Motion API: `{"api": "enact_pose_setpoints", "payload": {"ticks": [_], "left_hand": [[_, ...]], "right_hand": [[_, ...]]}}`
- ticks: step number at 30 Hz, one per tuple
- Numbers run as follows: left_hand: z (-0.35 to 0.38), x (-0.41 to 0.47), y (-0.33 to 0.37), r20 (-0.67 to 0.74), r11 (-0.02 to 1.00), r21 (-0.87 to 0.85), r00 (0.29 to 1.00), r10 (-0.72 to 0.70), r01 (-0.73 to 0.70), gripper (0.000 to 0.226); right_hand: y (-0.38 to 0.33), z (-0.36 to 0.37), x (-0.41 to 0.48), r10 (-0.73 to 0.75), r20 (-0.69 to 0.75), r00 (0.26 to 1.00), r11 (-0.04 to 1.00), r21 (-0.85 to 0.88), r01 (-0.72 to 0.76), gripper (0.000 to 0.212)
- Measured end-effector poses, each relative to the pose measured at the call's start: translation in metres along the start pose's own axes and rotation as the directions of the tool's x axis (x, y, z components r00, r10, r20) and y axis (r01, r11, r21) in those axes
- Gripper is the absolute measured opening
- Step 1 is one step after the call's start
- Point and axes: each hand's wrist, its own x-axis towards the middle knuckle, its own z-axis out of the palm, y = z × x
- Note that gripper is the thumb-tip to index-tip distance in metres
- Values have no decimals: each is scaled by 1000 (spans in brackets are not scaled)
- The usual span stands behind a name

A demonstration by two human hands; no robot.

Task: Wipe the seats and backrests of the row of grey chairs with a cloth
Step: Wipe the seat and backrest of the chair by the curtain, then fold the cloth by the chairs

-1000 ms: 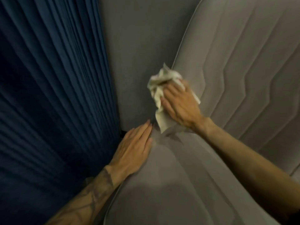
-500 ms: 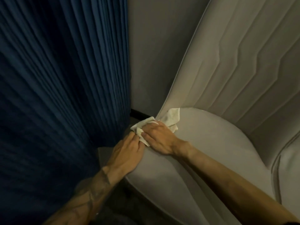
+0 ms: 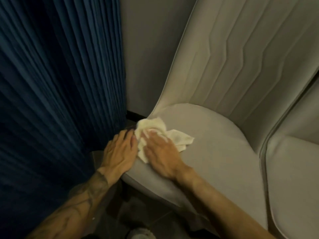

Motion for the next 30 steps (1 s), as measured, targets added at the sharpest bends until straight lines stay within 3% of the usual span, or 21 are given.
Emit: {"api": "enact_pose_setpoints", "payload": {"ticks": [3, 7, 11, 15, 20, 30], "left_hand": [[0, -13, -1, -1, 998, -60, 999, -37, 37, 58], [-13, -46, 11, 121, 990, 3, 983, -141, 141, 51], [-58, -84, 39, 213, 991, 66, 969, -124, 112, 50], [-128, -124, 91, 299, 982, 190, 953, -46, -12, 41], [-229, -182, 190, 377, 937, 291, 923, 72, -192, 43], [-366, -293, 432, 503, 786, 297, 789, 354, -542, 48]], "right_hand": [[-22, 7, -14, -28, 25, 999, 996, 84, 25, 56], [-25, -10, -38, -49, 145, 988, 992, 121, 32, 54], [-41, -58, -66, 38, 241, 970, 975, 205, -89, 40], [-58, -143, -105, 200, 306, 931, 927, 249, -281, 32], [-89, -286, -189, 436, 289, 852, 781, 349, -518, 38], [-110, -555, -411, 686, 203, 699, 640, 288, -712, 51]]}}
